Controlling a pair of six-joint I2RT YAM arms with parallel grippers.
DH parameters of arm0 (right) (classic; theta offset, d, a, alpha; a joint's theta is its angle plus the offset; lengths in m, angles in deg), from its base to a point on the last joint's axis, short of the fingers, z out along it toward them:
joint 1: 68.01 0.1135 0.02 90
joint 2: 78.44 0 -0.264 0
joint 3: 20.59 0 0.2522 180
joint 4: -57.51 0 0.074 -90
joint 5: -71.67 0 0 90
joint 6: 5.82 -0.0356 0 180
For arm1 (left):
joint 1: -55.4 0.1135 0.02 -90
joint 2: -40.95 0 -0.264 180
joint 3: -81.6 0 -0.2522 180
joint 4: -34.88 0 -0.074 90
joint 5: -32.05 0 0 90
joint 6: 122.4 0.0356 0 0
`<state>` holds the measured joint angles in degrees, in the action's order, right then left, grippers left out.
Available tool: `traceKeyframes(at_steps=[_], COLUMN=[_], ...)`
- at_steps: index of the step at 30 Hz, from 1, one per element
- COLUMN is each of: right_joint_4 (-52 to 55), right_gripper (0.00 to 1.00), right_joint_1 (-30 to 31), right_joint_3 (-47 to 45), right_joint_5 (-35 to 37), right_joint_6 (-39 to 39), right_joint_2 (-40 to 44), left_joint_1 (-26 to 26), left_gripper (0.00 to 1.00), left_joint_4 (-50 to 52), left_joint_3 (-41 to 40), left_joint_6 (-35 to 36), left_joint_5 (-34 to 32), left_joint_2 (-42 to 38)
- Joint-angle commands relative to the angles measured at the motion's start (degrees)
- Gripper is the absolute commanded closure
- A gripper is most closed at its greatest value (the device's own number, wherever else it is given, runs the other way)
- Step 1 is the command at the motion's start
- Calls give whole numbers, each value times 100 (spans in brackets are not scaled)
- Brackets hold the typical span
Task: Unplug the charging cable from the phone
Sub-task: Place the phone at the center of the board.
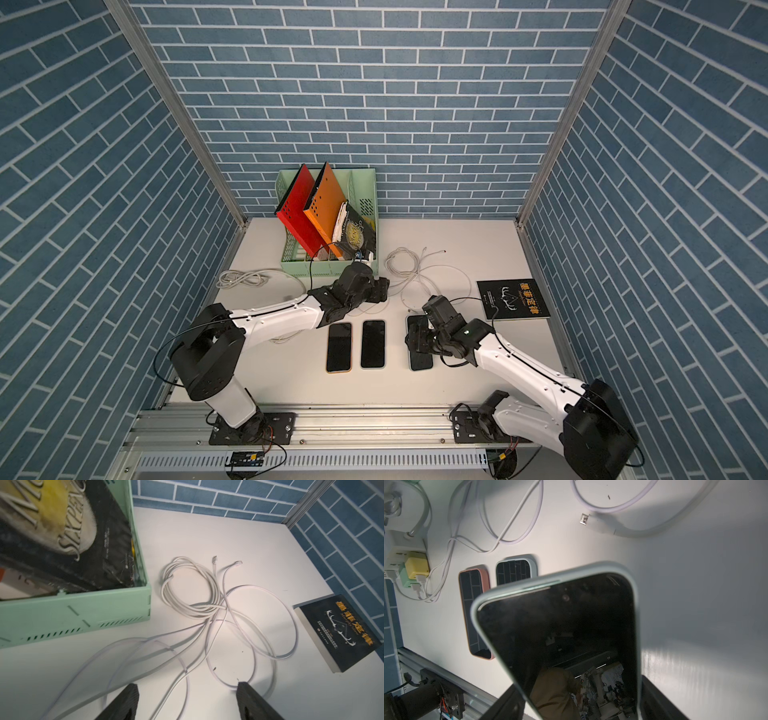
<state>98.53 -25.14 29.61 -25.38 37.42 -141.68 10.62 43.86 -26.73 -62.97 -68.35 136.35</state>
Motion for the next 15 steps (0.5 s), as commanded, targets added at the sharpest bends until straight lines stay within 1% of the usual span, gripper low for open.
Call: traceKeyframes(at_steps=[1,10,15], right_joint_4=[-440,-795,-795], right_gripper=[78,76,75], right_joint_1=[96,218,265], right_joint_3=[-87,248,398], right_joint_5=[404,323,453], right_joint_6=[-529,-534,-575], right_joint_2=[-232,-1420,-1802], left_joint_1=[141,554,660], left_gripper=[21,21,21], left_joint_4=[60,78,129], left_joint_3=[-354,-1060,-1226], left_joint_6=[-185,-184,-257], left_joint_5=[-94,-13,32], left_joint_2=[-314,-844,-1004])
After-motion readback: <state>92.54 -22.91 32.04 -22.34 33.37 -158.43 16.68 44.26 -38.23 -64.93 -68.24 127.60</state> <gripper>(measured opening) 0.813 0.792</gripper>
